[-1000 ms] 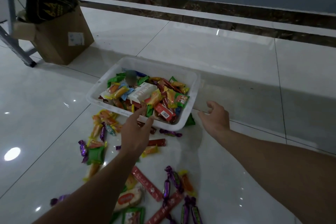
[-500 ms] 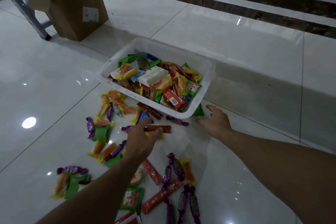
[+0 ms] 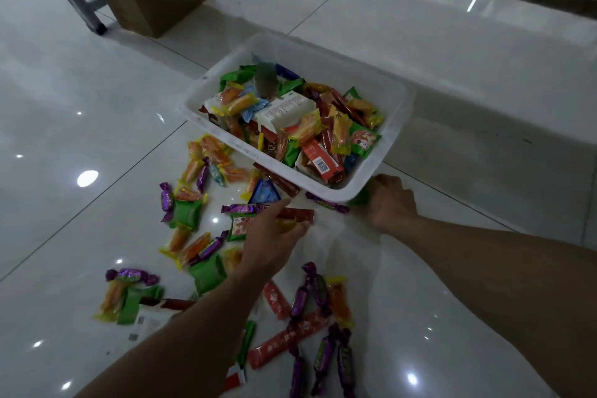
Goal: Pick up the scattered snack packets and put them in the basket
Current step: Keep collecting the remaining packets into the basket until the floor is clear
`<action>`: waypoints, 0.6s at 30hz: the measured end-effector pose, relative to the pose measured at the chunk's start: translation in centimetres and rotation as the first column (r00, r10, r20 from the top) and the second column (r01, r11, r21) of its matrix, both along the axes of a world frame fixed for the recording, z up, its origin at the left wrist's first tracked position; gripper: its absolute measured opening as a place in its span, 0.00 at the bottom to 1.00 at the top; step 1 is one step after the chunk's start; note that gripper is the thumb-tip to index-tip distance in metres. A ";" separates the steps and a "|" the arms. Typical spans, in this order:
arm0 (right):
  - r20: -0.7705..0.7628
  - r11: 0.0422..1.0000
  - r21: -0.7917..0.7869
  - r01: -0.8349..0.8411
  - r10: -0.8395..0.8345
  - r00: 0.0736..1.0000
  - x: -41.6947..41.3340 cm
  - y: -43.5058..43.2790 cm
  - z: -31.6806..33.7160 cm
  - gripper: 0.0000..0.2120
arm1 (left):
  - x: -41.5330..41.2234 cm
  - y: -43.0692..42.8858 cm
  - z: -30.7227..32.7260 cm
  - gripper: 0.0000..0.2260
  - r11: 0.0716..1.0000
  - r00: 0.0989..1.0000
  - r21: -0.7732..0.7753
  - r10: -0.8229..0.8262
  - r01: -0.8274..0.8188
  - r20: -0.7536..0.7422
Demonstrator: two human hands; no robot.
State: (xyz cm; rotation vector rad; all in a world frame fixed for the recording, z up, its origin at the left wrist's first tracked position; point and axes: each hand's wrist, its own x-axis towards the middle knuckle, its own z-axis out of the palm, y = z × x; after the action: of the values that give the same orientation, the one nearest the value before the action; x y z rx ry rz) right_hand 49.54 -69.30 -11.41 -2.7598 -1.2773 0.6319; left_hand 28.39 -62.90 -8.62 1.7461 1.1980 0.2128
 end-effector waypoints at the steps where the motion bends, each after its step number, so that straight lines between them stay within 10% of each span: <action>1: 0.033 1.000 0.012 -0.027 0.027 0.999 -0.1 -0.1 -0.1 0.23 | 0.1 0.2 -0.3 0.25 1.000 1.000 0.008 -0.001 0.001 -0.008; 10: 0.215 0.979 0.032 -0.203 0.191 0.958 0.0 -3.0 0.1 0.11 | 1.9 1.7 -3.3 0.29 0.899 0.933 0.293 -0.252 0.324 -0.258; 18: -0.252 0.946 0.293 0.136 -0.061 0.966 1.0 -4.4 0.3 0.17 | 4.3 2.1 -4.0 0.34 0.739 0.719 0.272 -0.388 0.617 -0.577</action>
State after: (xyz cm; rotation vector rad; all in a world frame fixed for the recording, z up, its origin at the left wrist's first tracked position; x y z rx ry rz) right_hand 50.56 -73.70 -11.11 -2.3927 -1.0744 0.6697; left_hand 32.67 -60.76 -12.59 2.5955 0.9725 -0.3501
